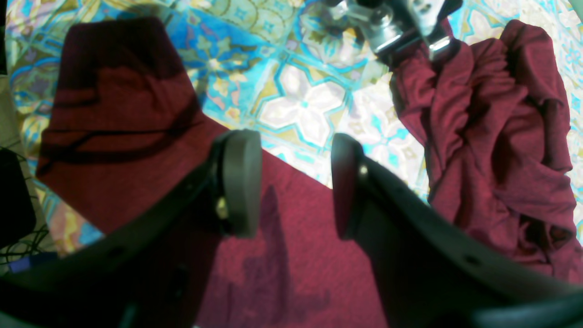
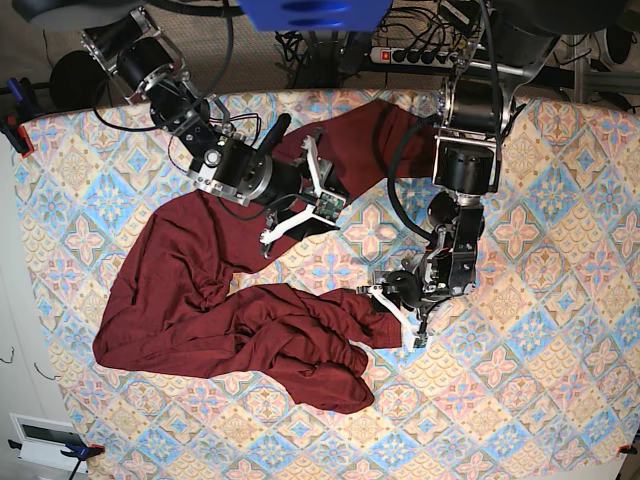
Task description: Layout the t-shirt on the table in an organized manner, then fold the t-shirt properly
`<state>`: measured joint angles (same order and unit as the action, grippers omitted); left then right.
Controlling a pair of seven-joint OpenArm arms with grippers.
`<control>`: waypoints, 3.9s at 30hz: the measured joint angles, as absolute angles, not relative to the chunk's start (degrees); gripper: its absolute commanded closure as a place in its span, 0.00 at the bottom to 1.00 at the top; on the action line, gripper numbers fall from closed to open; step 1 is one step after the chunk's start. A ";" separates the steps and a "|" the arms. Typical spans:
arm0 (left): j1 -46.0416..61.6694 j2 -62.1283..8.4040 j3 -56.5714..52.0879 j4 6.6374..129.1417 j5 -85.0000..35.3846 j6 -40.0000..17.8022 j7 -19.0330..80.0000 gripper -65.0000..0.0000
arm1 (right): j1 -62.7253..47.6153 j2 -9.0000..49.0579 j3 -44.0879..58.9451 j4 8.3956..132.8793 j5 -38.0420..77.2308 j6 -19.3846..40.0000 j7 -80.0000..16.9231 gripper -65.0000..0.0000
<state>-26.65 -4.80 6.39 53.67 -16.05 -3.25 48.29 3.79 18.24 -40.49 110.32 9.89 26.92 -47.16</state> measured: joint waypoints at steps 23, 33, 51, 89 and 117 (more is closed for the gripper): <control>-28.71 -2.96 0.12 48.21 -15.31 -3.20 44.51 0.50 | 3.77 18.24 -40.47 110.32 9.89 26.92 -47.13 0.63; -30.76 -1.93 0.12 43.75 -16.47 -8.36 44.84 1.00 | 3.64 18.24 -40.45 110.32 9.87 26.92 -47.13 0.63; 3.99 -19.53 -15.09 110.98 -33.36 -9.02 68.73 1.00 | 4.19 18.13 -40.45 110.34 9.85 27.09 -47.31 0.63; 4.40 -46.30 -71.79 118.63 -82.87 -24.38 75.22 1.00 | 3.57 17.98 -36.69 110.19 9.93 26.94 -47.33 0.63; -17.15 -23.46 -40.23 99.50 -39.46 -18.02 58.67 0.80 | 5.54 17.80 -39.48 107.24 9.87 26.87 -47.03 0.62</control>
<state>-17.15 -23.46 -40.23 99.50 -39.46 -18.02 58.67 5.54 17.80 -39.48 107.24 9.87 26.87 -47.03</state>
